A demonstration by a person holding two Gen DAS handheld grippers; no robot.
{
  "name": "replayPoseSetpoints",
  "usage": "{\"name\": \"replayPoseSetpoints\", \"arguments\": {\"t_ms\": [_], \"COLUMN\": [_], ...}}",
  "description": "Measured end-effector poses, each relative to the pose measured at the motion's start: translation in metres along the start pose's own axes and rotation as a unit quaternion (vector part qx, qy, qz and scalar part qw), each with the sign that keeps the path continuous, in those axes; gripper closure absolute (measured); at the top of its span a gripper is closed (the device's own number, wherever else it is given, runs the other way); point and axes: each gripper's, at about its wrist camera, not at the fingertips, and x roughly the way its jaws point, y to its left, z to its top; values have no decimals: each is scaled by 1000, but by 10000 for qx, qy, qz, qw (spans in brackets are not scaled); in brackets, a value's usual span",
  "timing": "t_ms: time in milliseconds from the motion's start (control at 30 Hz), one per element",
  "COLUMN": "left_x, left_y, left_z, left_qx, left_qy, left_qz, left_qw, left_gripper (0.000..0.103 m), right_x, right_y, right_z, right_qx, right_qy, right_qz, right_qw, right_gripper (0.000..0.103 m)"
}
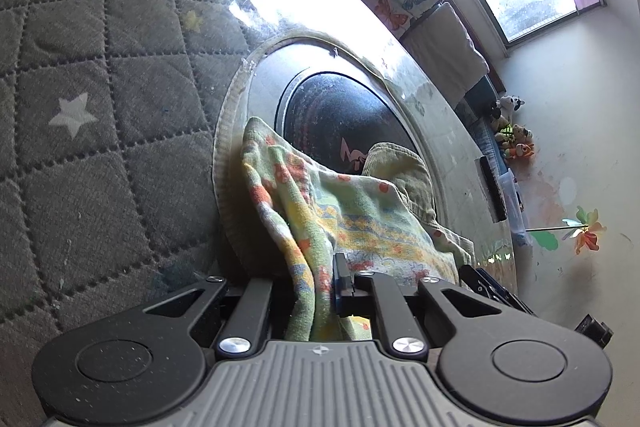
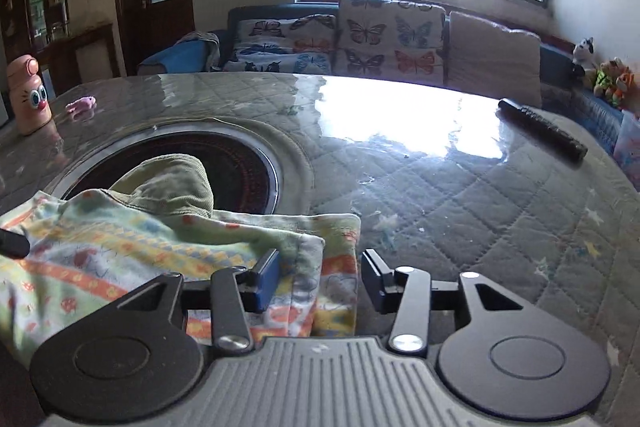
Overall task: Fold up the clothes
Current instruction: 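Grasp the folded shirt edge with the left gripper while the right gripper grasps it too, then lift the shirt edge with both grippers and fold it over the shirt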
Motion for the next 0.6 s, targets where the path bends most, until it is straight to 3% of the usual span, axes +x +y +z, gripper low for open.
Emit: {"name": "replayPoseSetpoints", "arguments": {"t_ms": [100,167,300,600], "left_x": [0,0,0,-10], "left_y": [-1,-3,-7,-33], "left_z": [0,0,0,2], "left_qx": [47,119,249,687], "left_qy": [-2,-12,-47,-156], "left_qz": [35,75,174,87], "left_qw": [10000,9999,9995,9975], "left_gripper": [92,92,92,93], "right_x": [5,4,-1,-44], "right_y": [-1,1,3,-4], "right_z": [0,0,-1,-6], "right_qx": [178,208,304,563], "right_qy": [-25,-39,-85,-518], "right_qz": [12,39,110,135], "right_qw": [9998,9998,9994,9970], "right_gripper": [55,61,92,96]}}
